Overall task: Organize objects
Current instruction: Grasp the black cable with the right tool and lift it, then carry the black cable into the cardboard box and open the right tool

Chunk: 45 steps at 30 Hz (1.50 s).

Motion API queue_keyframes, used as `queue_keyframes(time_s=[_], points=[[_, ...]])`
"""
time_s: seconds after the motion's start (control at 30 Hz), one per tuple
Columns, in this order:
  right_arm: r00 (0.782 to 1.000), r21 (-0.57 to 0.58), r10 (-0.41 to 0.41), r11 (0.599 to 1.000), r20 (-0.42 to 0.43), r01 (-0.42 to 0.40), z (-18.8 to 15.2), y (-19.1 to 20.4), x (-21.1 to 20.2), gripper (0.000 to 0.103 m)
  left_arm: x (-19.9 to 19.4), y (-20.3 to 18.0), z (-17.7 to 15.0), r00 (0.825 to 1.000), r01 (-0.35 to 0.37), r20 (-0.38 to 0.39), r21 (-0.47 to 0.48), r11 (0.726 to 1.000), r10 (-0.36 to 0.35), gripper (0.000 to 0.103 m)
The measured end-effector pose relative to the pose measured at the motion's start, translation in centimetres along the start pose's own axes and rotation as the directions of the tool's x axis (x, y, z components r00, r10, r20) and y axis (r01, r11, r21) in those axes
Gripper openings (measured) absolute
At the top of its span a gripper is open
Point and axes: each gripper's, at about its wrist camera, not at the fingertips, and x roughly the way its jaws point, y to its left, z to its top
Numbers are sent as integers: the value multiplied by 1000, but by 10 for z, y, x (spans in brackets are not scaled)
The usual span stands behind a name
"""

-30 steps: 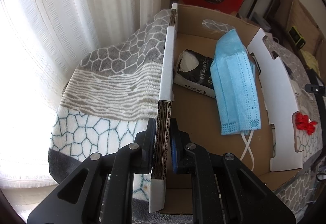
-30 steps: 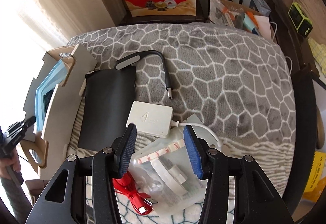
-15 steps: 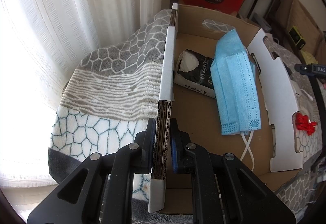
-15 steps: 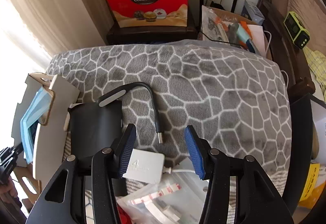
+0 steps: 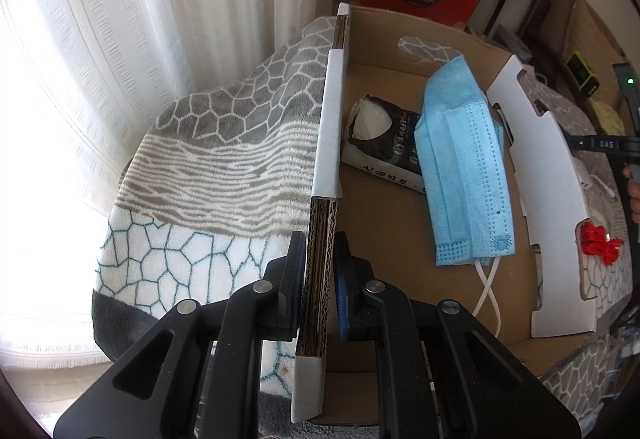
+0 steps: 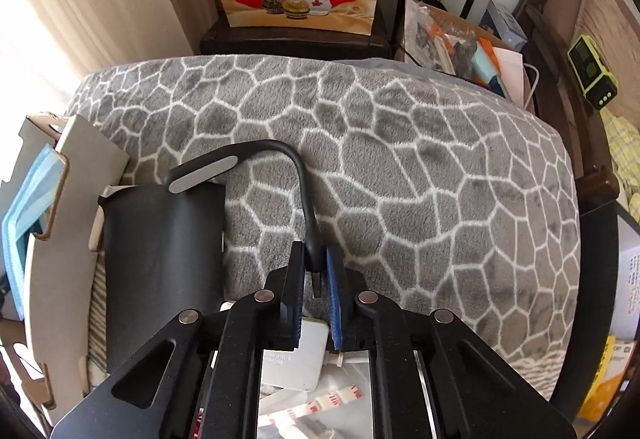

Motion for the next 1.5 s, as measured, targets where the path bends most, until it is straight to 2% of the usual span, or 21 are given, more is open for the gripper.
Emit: queue_keyframes(time_s=[0.27,0.87,1.07,1.37,1.5], points=[[995,10,64,998,76,-65,2,1,-32,8,0,2,0,1000,4,1,-1,1000,-4,12],[970,-76,142,989,200,-129,15,52,-108,8,0,3,1,1000,13,0,-12,1000,-13,12],[956,-116,193,979,221,-171,24,76,-130,8,0,3,1,1000,13,0,-13,1000,-13,12],[950,-145,243,965,198,-217,34,132,-119,8,0,3,1,1000,13,-1,-14,1000,-13,12],[952,-156,269,957,146,-246,36,154,-100,8,0,3,1,1000,13,-1,-15,1000,-13,12]])
